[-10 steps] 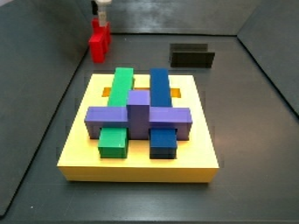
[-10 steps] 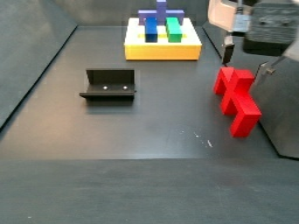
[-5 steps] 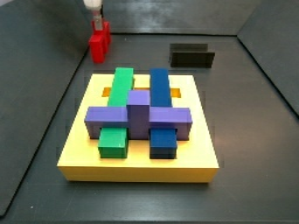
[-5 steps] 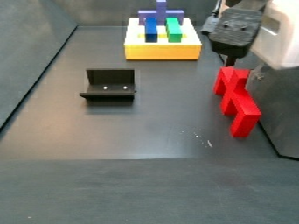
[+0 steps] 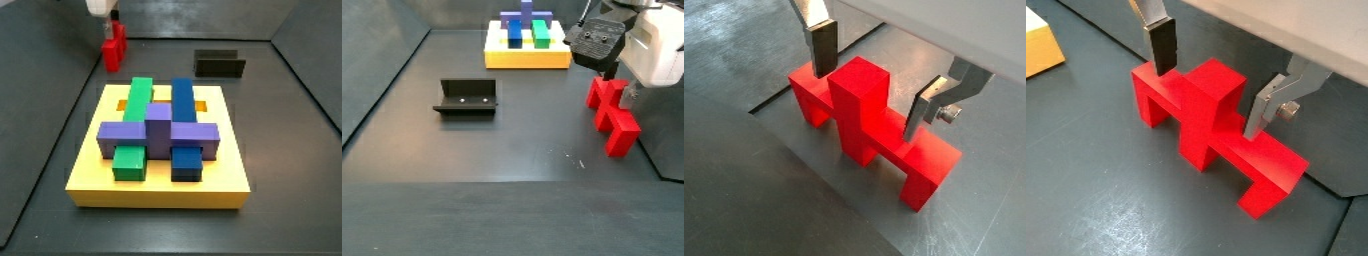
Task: Pick up the red object. Move up. Move to above the board. Insert the red object.
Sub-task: Pick up the red object.
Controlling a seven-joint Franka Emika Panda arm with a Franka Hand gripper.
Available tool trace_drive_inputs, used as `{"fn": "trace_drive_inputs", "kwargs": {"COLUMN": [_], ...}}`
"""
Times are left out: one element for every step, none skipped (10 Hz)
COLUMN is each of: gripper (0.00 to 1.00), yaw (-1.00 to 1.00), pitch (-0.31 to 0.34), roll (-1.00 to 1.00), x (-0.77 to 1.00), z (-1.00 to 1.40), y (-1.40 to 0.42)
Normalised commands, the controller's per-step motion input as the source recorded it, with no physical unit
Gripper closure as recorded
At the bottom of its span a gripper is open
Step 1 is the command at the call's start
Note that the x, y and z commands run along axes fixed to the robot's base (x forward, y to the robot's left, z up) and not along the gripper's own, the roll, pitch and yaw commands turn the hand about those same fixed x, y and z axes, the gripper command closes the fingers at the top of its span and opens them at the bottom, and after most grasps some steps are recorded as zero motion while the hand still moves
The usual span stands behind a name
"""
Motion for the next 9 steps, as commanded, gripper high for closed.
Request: {"fn": "trace_drive_inputs", "kwargs": {"gripper": [0.0, 0.0, 0.0, 0.0, 0.0, 0.0, 1.0, 1.0, 1.0], "yaw": [-0.07, 0.0, 0.0, 0.0, 0.0, 0.0, 0.0, 0.0, 0.0], "pitch": [-0.063, -0.06, -0.024, 0.0, 0.0, 0.0, 0.0, 0.0, 0.0], "roll": [0.0, -0.01, -0.03, 0.0, 0.0, 0.0, 0.0, 0.0, 0.0], "x": [-0.09, -0.01, 0.0, 0.0, 0.0, 0.0, 0.0, 0.0, 0.0], "z": [-0.09, -0.06, -0.03, 0.0, 0.0, 0.0, 0.0, 0.0, 0.0], "y": [0.02, 0.04, 0.1, 0.05, 0.04, 0.0, 0.0, 0.0, 0.0]}}
